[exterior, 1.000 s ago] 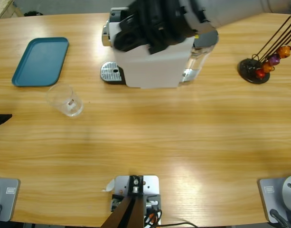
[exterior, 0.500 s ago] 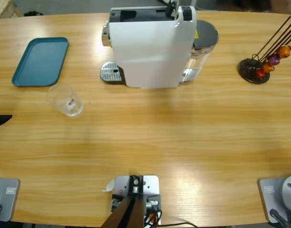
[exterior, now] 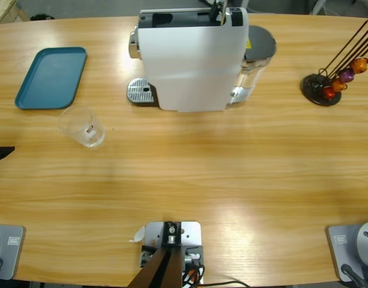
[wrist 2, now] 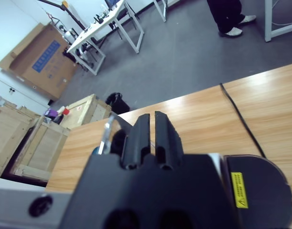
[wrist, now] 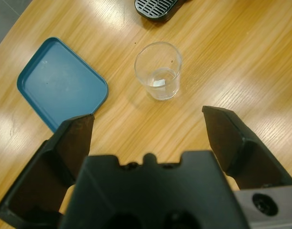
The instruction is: Pour coffee
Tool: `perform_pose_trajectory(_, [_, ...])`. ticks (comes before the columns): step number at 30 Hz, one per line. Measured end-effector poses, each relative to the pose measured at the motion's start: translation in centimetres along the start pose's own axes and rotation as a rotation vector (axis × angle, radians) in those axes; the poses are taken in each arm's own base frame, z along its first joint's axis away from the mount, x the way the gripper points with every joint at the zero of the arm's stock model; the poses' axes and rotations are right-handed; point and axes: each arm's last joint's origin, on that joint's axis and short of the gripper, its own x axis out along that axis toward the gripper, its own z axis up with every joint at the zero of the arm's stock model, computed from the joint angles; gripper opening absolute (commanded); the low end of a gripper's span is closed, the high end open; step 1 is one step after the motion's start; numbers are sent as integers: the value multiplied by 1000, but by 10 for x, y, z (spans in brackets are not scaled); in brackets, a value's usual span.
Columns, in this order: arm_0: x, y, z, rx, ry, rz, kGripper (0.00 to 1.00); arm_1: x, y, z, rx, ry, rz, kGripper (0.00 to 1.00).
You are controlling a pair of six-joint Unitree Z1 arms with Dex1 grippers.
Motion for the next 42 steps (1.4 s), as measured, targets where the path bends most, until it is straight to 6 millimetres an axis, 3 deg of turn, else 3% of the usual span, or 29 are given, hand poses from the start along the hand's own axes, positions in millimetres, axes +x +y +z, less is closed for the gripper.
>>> perform_pose_trajectory(12, [0,0,0,3,-4,-4,996,15,26,-9,8,5,25,0])
perform_pose_trajectory(20, [0,0,0,3,-4,-5,996,23,31,-18,4,-3,-3,0])
perform_pose_trajectory(24, [0,0,0,4,-3,-6,996,25,48,-36,-16,30,32,0])
perform_pose_trajectory(29, [1,0,0,8,-2,-7,996,21,60,-42,-22,28,48,0])
perform_pose_trajectory(34, [1,0,0,10,-2,-7,996,24,64,-45,-24,21,42,0])
perform_pose_trajectory(42, [1,0,0,10,-2,-7,996,45,67,-67,-55,50,16,0])
